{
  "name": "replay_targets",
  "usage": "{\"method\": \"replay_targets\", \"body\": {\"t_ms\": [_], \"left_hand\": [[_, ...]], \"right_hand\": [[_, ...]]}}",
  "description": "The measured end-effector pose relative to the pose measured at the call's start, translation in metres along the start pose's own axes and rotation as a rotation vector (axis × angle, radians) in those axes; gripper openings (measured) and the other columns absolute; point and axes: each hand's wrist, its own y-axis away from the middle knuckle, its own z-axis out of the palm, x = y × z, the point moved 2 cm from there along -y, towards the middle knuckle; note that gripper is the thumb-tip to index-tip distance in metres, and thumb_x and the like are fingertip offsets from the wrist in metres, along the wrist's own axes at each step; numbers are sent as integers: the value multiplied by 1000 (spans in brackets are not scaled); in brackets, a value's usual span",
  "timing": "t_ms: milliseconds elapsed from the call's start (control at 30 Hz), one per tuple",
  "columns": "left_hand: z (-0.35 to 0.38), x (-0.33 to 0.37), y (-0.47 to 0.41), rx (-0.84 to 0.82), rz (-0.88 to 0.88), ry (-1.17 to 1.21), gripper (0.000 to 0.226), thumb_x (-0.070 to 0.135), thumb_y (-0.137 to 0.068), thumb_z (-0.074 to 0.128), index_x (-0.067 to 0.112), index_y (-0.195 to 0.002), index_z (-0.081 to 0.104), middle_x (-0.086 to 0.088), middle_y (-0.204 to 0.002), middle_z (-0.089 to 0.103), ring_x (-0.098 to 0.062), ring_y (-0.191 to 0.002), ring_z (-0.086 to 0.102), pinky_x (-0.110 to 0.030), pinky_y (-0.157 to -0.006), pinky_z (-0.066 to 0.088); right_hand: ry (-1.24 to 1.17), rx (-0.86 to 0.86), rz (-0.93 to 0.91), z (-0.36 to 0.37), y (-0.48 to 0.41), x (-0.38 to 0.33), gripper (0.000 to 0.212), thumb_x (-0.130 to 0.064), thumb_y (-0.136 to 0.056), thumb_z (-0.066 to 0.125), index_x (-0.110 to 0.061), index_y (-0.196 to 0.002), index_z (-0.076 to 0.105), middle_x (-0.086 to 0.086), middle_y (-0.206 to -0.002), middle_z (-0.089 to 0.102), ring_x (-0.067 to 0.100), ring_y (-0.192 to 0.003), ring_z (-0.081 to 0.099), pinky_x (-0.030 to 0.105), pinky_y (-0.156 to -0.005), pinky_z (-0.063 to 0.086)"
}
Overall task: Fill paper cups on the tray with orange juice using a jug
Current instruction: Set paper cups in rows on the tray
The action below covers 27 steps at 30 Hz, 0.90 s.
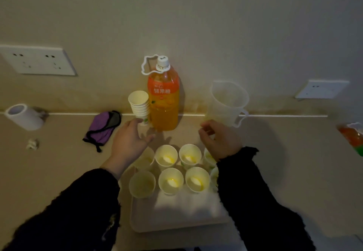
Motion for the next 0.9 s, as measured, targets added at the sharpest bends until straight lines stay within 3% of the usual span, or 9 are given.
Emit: {"method": "replay_targets", "body": {"t_ms": [200, 367, 433, 500, 600, 667, 767, 900], "left_hand": [[4, -30, -59, -9, -90, 187, 71, 37, -82, 71, 1, -137, 41, -18, -135, 51, -31, -124, 47, -36, -93, 40], [20, -44, -104, -20, -202, 324, 69, 23, -74, 80, -8, -123, 44, -25, -122, 56, -36, -111, 53, -31, -75, 35], [30, -51, -120, -33, -242, 417, 73, 16, -68, 84, -8, -124, 43, -24, -120, 57, -35, -112, 55, -32, -75, 37], [41, -57, -133, -60, -174, 508, 71, 12, -60, 87, 1, -120, 51, -17, -117, 62, -33, -110, 58, -35, -80, 44], [67, -75, -151, -95, -64, 562, 73, 25, -46, 86, 18, -114, 59, 2, -110, 68, -16, -102, 63, -40, -88, 52], [89, -94, -162, -125, -82, 615, 83, 33, -47, 90, 22, -122, 55, 6, -115, 65, -11, -105, 61, -39, -92, 50], [111, -112, -167, -96, -125, 655, 96, 51, -45, 90, 26, -127, 48, 7, -121, 63, -15, -111, 60, -49, -92, 50], [102, -103, -153, -27, -156, 680, 87, 44, -51, 85, 28, -127, 44, 4, -123, 61, -19, -110, 60, -51, -91, 50]], "right_hand": [[-80, -70, 77, 37, -23, -30, 26, -29, -93, 55, -18, -114, 64, -2, -108, 67, 14, -99, 61, 28, -88, 47], [-73, -67, 144, 53, -29, -34, 24, -28, -93, 56, -18, -113, 66, -4, -108, 67, 12, -99, 60, 24, -85, 44], [-100, -43, 158, 55, -29, -29, 22, -24, -92, 58, -17, -111, 67, -5, -104, 67, 9, -94, 59, 18, -82, 44], [-128, -6, 152, 56, -29, -22, 19, -20, -90, 61, -15, -107, 69, -5, -99, 68, 4, -87, 58, 4, -74, 40], [-154, 48, 114, 54, -28, -16, 15, -17, -86, 66, -11, -98, 73, 1, -93, 72, 1, -81, 59, 1, -71, 40], [-161, 73, 115, 52, -26, -15, 27, -34, -80, 62, -15, -94, 74, -4, -87, 73, -1, -84, 59, 3, -72, 41], [-155, 82, 94, 52, -25, -12, 50, -54, -70, 45, -19, -92, 74, -11, -84, 72, -1, -87, 61, 5, -73, 43], [-139, 47, 95, 54, -24, -9, 40, -44, -76, 51, -16, -95, 73, -5, -88, 73, 2, -89, 61, 7, -73, 44]]}}
